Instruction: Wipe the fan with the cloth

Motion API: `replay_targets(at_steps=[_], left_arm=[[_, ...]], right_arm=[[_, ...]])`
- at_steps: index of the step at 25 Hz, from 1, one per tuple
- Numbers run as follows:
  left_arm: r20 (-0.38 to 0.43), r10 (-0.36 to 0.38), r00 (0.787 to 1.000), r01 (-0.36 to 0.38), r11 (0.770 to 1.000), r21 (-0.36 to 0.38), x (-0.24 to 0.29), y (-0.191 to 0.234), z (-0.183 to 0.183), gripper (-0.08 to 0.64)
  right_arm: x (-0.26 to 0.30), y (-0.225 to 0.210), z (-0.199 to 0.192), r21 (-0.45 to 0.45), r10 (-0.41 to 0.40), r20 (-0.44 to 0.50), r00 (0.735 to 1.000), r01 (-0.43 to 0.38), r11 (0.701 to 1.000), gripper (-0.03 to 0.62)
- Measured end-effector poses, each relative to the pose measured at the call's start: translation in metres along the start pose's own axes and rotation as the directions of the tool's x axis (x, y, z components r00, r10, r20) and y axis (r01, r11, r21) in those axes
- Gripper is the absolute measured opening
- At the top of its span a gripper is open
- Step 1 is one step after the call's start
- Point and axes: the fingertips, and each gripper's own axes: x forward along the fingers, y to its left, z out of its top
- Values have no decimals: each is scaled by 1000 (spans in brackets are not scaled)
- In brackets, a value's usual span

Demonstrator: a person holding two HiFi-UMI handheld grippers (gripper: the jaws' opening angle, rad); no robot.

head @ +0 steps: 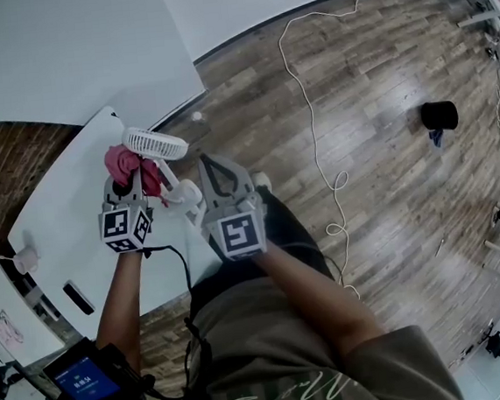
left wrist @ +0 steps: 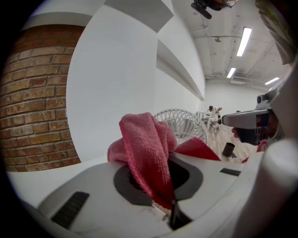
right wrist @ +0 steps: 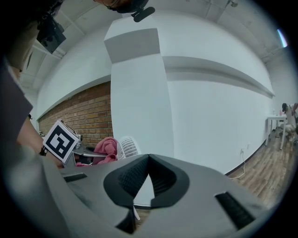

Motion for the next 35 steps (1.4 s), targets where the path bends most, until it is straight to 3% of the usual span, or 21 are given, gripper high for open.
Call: replay_targets(at_steps=[19, 28, 35], left_arm=[[-111, 1, 994, 9, 996, 90, -6, 1, -24, 51], [16, 39, 999, -40, 997, 66, -41, -15, 19, 49], [96, -74, 993, 73, 997, 7, -60, -82, 41, 49]], right_arm=[[-21, 0, 8, 11, -24, 8, 1000, 24, 1000, 0], [-19, -2, 12, -1, 1, 25, 1000, -1, 1000, 0], [-7, 8, 13, -14, 38, 49, 998, -38, 999, 0]])
